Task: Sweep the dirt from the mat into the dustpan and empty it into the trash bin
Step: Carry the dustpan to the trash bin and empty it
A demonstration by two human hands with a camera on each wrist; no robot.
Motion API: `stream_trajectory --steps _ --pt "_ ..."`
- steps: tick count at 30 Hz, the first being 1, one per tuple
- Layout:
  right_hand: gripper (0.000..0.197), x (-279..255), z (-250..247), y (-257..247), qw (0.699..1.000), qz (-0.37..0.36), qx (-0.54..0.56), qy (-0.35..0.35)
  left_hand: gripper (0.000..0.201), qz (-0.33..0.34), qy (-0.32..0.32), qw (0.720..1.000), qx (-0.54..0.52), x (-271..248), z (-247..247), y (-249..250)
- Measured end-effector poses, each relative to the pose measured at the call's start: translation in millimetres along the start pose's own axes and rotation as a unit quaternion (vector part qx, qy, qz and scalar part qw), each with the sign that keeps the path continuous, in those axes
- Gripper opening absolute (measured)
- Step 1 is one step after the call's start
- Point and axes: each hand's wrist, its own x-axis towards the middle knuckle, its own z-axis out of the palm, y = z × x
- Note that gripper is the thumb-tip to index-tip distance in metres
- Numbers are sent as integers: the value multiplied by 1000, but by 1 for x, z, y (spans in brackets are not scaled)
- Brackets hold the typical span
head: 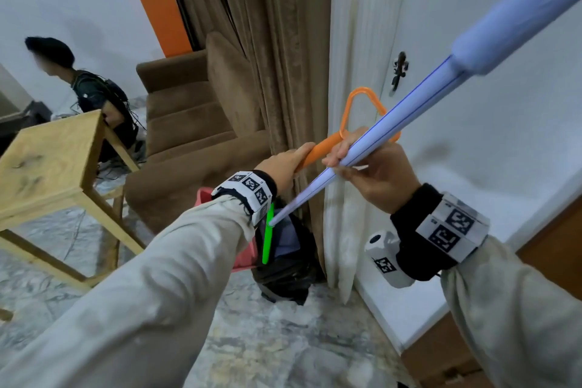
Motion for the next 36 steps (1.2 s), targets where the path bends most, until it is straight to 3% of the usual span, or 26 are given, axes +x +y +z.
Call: stream_trajectory --steps 5,10,13,16,22,28,31,36 --pt "42 3 3 -10 998 -12 18 52 71 -8 -5 1000 -13 -2 -1 -8" --pt "54 -9 19 15 999 33 -22 6 67 0 11 1000 -27 -7 -3 -18" --pt "57 -14 15 21 997 46 -61 22 67 13 19 999 -39 -14 -1 -21" --pt "52 -6 1 8 995 29 -76 66 66 20 40 997 -61 -15 -1 -22" --pt "33 0 -20 -10 991 16 1 132 54 5 99 985 -141 -20 8 -33" --pt "43 -15 0 24 992 61 -40 100 52 -11 149 972 -182 -18 15 -38" --pt "38 -17 -6 29 989 77 -81 93 52 -17 152 969 -195 -17 15 -40" --pt "27 -7 -13 3 992 51 -36 112 52 -9 133 971 -201 -14 12 -38"
